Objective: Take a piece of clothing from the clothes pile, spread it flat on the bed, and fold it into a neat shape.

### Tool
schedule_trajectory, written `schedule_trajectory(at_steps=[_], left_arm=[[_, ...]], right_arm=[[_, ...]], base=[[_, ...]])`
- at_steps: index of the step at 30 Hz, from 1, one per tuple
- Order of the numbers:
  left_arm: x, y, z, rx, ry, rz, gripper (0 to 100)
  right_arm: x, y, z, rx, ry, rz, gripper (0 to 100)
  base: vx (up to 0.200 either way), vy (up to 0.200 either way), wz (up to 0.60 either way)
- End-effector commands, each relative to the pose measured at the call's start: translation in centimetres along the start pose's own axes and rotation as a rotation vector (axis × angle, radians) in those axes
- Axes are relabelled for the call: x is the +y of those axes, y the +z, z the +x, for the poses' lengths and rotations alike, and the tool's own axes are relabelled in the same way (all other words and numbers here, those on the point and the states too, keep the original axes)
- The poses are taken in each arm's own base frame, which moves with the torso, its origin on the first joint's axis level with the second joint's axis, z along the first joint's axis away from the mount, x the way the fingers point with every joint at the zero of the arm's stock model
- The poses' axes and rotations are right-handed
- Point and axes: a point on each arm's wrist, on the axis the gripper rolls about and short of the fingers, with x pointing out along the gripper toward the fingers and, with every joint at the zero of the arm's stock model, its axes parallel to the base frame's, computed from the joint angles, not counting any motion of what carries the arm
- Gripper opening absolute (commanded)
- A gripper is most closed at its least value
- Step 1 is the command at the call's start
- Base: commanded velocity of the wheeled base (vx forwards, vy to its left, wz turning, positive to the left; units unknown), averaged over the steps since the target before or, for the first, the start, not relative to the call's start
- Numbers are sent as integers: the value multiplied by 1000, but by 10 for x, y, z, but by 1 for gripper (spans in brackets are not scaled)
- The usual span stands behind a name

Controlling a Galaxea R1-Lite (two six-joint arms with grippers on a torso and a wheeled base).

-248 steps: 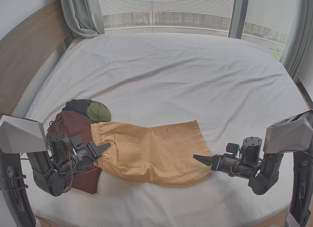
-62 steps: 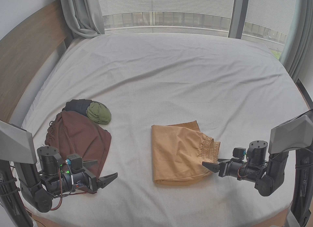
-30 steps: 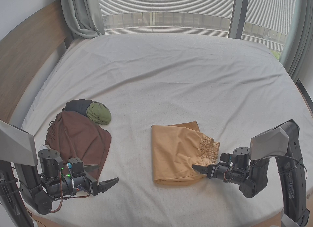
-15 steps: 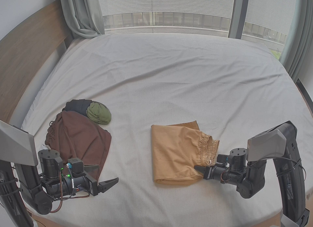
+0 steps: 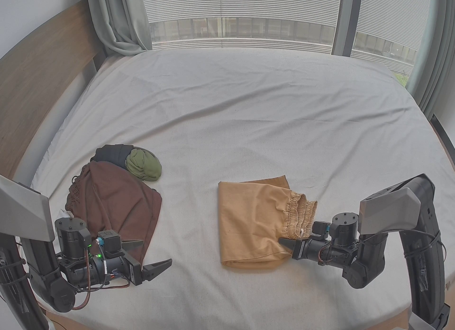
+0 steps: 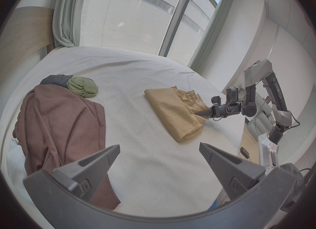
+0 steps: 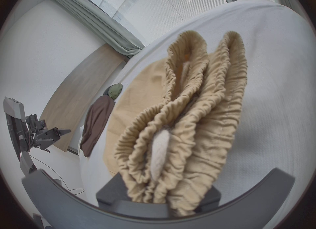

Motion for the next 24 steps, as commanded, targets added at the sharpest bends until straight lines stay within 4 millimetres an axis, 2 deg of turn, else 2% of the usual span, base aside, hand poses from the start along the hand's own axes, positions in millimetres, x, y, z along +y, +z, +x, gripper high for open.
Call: schedule_trajectory(at_steps=[1,15,24], left_arm=[[0,0,-2,1,2,-2,100],[-2,-3,-4,14,-2,-5,100],[-3,-1,-6,6,-1,-1,100]], right_arm=[[26,22,-5,-62,63,-33,0],[81,62,-24,-186,204,-102,0],[95,72,-24,-226,242,-127,0]], base=[[0,0,0],[0,0,0],[0,0,0]])
